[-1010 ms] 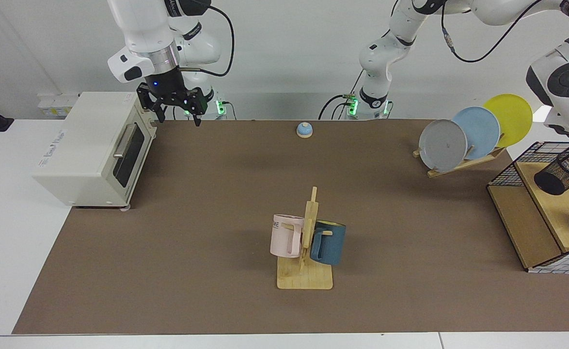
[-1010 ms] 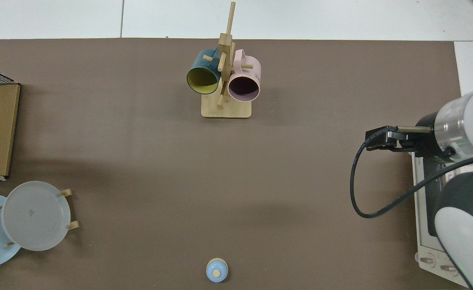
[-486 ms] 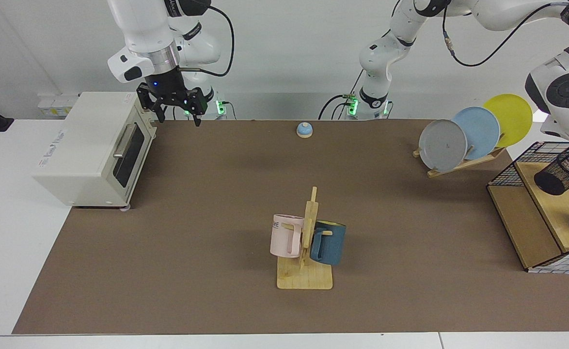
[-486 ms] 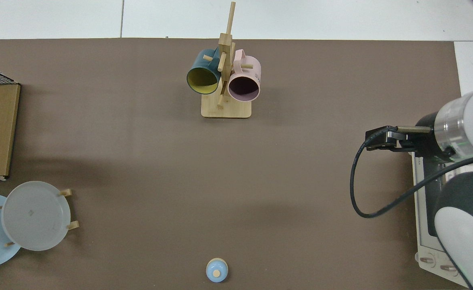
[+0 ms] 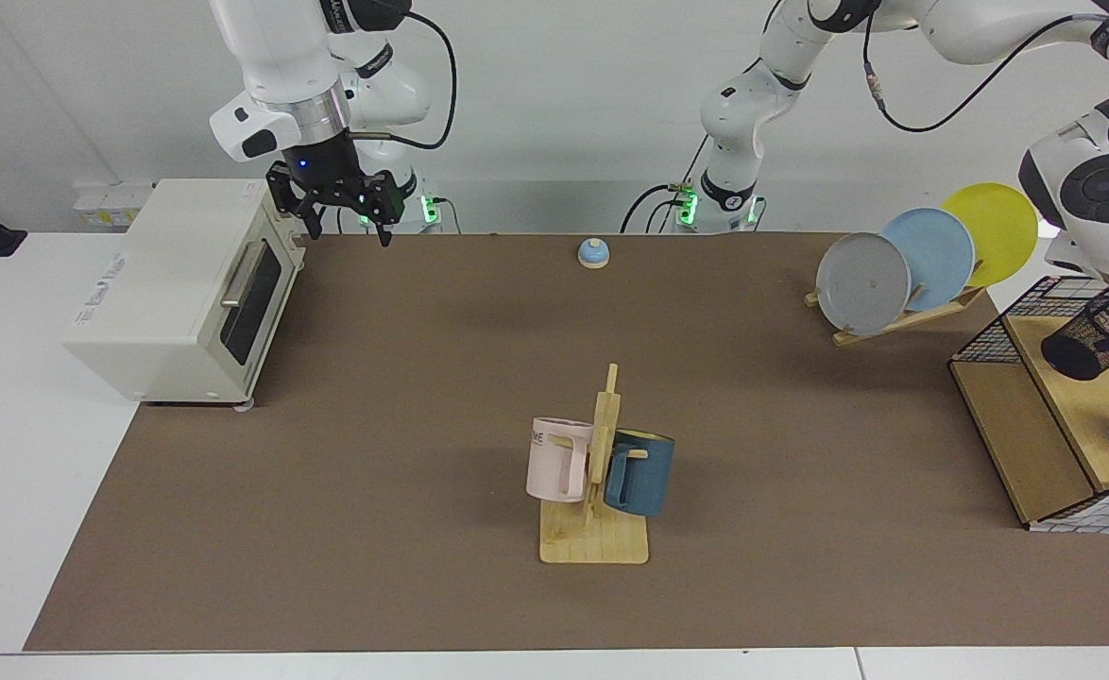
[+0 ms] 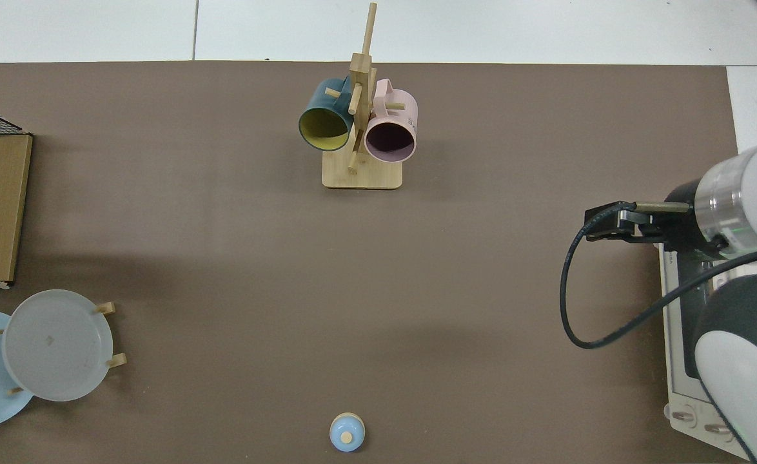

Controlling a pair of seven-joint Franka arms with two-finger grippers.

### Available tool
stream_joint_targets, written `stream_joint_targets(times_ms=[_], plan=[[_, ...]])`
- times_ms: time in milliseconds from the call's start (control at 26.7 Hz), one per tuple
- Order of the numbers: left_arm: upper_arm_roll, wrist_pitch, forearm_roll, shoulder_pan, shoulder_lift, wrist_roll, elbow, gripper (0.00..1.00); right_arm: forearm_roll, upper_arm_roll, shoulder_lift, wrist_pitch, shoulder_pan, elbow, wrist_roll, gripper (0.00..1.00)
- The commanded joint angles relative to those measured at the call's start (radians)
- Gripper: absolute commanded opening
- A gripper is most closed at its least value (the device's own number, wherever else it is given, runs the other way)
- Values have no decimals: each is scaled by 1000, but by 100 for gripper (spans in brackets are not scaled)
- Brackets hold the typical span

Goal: Put markers into pen holder

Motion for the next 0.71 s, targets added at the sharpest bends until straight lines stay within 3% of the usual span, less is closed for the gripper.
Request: stream_joint_targets(times_ms=[0,673], plan=[[-10,3,-27,20,-31,-12,-45,0,8,10,-16,25,-17,-22,12,100],[-7,-5,-58,20,-61,-5,-99,0,8,10,-16,25,-17,-23,12,100]])
